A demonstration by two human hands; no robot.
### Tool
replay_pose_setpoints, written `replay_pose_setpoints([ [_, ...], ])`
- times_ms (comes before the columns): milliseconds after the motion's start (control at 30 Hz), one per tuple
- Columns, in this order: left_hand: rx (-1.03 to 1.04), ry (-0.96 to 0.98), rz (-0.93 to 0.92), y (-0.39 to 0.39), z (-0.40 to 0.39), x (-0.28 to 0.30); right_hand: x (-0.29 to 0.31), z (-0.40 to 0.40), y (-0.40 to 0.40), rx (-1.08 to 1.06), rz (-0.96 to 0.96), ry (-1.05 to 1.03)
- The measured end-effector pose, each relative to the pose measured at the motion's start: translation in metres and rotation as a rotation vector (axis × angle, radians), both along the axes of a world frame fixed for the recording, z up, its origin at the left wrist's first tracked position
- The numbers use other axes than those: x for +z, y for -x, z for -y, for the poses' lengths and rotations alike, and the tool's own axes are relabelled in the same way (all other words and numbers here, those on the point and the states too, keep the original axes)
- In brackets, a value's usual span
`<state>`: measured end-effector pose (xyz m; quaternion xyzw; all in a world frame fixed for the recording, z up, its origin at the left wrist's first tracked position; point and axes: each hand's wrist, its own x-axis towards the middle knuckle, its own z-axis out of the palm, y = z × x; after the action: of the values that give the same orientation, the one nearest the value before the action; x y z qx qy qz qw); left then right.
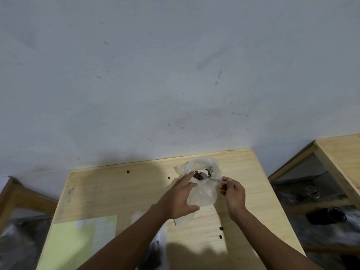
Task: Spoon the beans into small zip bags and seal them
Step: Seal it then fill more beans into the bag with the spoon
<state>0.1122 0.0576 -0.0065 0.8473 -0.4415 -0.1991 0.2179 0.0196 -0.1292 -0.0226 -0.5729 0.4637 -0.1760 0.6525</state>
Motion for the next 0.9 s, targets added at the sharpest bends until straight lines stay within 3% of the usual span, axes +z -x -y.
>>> replay_pose_setpoints([
  [200, 0.032, 0.025, 0.083, -0.006, -0.009, 0.007, 0.010, 0.010, -0.004, -0.055, 0.022, -0.146],
  [667, 0.241, -0.078, 0.187, -0.016, -0.044, 0.020, 0.075, 0.020, -0.009, -0.018, 0.146, 0.118],
  [900, 0.281, -0.083, 0.173, -0.019, -0.033, 0.031, 0.095, 0.003, -0.011, 0.231, 0.149, 0.345],
])
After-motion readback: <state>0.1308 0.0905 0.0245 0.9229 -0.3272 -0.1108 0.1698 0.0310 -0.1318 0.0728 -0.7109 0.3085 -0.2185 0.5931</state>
